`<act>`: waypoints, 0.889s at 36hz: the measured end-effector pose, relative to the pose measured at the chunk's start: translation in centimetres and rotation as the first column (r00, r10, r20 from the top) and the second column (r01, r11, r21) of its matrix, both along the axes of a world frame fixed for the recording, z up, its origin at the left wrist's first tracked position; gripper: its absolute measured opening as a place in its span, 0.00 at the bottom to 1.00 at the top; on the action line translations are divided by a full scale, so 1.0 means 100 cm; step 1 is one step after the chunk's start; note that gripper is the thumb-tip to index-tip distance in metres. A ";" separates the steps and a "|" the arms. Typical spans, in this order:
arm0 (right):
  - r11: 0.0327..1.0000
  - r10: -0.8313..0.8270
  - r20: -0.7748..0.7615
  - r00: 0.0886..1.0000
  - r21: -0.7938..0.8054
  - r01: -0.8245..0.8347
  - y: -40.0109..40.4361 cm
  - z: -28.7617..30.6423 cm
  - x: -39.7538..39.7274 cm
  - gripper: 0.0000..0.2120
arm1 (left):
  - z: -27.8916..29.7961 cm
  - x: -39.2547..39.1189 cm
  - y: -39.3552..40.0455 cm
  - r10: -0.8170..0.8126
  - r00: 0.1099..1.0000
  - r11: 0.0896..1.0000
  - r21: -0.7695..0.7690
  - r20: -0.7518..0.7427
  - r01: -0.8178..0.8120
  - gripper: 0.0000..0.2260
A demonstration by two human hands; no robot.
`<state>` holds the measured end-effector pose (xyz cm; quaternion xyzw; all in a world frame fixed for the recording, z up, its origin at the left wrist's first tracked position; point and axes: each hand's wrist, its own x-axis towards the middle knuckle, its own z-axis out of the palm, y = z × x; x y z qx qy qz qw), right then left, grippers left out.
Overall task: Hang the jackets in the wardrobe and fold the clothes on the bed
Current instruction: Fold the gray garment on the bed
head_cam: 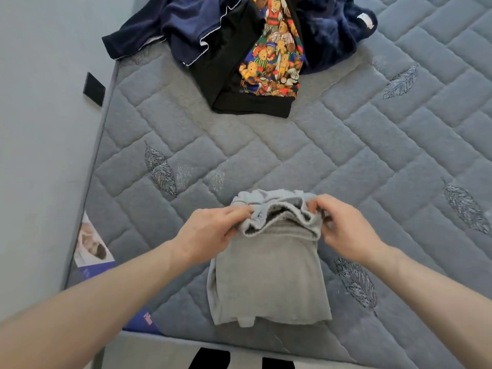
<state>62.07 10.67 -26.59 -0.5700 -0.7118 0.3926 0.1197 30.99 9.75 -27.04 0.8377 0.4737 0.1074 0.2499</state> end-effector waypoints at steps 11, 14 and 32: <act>0.978 0.107 0.245 0.964 -0.203 -0.057 -0.075 -0.043 -0.008 0.14 | -0.035 0.003 -0.060 -0.104 0.962 0.922 -0.387 -0.251 -0.002 0.19; 0.977 -0.088 0.206 0.975 -0.173 0.125 -0.072 -0.040 -0.020 0.10 | -0.028 0.014 -0.055 0.140 0.983 0.928 -0.329 -0.122 -0.173 0.16; 0.919 -0.223 0.209 0.952 -0.282 0.277 0.000 -0.052 -0.027 0.26 | -0.034 0.036 0.040 0.010 0.938 0.884 -0.436 -0.346 -0.170 0.25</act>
